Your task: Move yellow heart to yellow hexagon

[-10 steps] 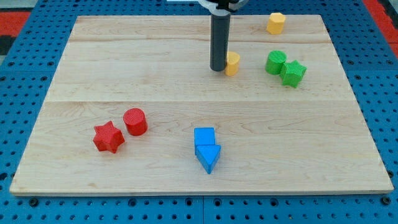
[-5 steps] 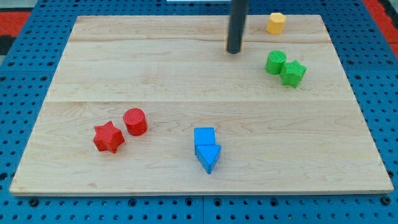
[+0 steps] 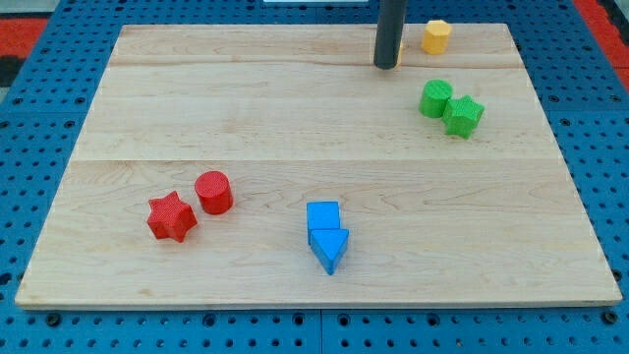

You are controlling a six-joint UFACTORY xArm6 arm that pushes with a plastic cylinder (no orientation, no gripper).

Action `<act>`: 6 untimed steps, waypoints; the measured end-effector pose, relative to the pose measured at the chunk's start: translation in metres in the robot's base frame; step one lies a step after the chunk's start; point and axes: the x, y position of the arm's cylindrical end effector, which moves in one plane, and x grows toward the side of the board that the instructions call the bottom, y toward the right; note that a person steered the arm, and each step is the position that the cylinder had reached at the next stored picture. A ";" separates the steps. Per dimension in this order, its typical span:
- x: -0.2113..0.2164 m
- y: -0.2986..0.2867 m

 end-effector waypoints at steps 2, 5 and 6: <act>-0.016 -0.045; -0.033 0.002; -0.032 0.018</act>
